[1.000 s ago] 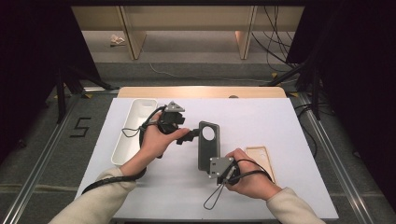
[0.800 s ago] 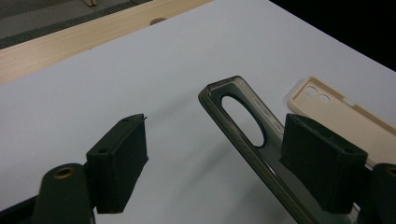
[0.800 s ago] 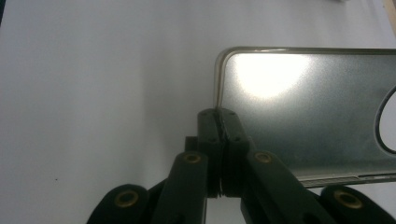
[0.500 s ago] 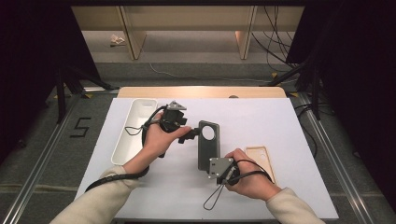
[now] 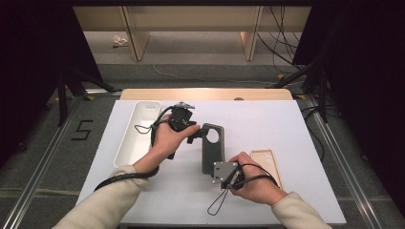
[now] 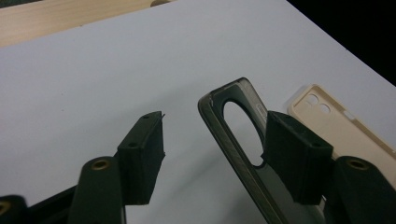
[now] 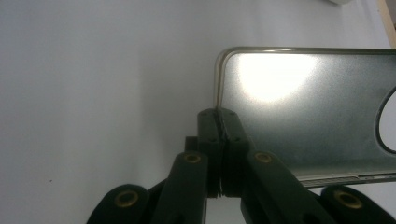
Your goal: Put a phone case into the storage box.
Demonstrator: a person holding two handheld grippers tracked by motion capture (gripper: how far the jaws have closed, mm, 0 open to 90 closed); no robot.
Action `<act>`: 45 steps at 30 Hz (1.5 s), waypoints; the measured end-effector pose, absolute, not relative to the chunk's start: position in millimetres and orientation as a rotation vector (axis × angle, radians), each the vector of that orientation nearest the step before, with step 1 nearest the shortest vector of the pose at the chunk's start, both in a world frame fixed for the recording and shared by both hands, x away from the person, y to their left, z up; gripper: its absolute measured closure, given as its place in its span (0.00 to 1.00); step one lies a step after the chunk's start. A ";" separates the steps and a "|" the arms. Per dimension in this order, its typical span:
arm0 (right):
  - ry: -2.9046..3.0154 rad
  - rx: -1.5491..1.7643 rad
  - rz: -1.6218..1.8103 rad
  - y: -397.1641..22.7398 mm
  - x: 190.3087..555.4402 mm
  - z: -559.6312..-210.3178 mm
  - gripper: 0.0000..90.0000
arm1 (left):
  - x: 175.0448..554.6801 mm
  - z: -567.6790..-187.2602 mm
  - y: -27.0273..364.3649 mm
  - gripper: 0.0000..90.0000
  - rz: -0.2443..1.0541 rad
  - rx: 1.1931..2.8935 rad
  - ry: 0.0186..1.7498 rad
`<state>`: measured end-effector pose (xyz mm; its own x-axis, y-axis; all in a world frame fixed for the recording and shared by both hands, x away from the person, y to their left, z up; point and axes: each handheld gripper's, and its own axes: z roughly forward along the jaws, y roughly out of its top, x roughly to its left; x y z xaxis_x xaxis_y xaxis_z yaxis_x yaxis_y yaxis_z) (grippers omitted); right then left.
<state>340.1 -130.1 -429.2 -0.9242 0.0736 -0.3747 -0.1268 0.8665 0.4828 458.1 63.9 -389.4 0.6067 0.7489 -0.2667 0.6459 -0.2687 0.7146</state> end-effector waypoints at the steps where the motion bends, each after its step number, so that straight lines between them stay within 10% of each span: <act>1: 2.653 -0.040 0.723 -130.1 340.1 -429.2 1.00 | 459.0 -389.8 63.6 0.44 0.146 1.990 1.114; 45: 2.649 -0.080 0.657 -122.8 342.0 -435.2 0.99 | 448.8 -380.5 55.7 0.89 -0.071 1.847 1.113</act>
<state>342.0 -122.8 -435.2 -0.9149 0.0419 -0.4015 -0.1507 0.8873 0.4360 448.8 55.7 -380.5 0.5850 0.6587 -0.4732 0.7134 -0.1405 0.6865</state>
